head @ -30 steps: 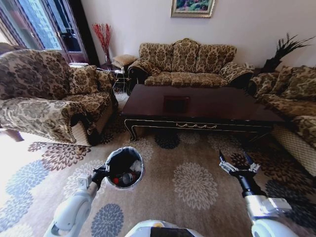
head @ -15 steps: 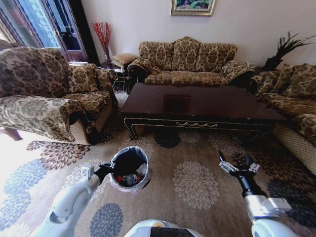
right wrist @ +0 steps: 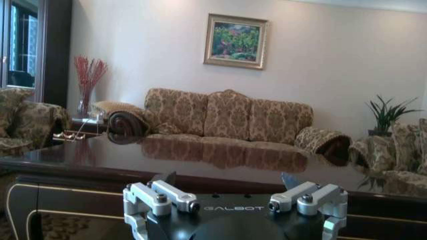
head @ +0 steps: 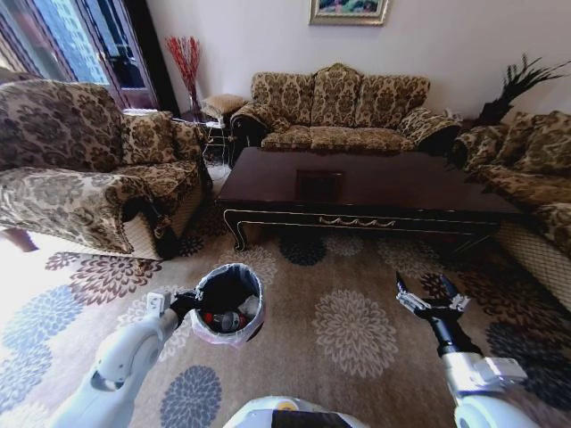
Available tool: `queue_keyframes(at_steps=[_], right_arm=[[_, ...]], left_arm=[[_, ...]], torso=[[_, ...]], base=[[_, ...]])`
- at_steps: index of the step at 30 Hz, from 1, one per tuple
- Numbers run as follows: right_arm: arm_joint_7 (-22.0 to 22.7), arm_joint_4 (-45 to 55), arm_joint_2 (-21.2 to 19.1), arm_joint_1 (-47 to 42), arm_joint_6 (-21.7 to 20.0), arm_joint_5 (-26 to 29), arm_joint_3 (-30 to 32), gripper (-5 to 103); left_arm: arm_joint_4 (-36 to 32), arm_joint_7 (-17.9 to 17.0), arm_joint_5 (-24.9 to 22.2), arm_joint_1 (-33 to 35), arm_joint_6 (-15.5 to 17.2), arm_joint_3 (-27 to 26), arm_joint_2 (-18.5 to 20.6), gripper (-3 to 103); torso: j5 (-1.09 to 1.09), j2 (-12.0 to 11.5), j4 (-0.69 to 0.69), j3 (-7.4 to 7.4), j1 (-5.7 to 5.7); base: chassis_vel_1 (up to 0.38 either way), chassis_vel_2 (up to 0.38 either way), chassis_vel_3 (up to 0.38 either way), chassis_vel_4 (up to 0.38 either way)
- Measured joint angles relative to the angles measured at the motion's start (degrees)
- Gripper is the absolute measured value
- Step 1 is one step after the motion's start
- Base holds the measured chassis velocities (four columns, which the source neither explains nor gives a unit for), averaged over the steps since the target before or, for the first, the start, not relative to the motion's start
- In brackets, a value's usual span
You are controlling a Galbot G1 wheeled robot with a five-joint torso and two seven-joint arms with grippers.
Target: Move to the front of the table and place the trash on the table into the trash bin.
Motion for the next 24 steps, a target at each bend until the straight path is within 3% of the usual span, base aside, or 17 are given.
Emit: queue_keyframes(at_steps=[24], right_arm=[[0.0, 0.0, 0.0, 0.0, 0.0, 0.0, 0.0, 100]], left_arm=[[2.2, 1.5, 0.0, -0.6, -0.5, -0.1, 0.7, 0]], torso=[[0.0, -5.8, 0.0, -3.55, -2.24]], base=[[0.0, 0.0, 0.0, 0.0]])
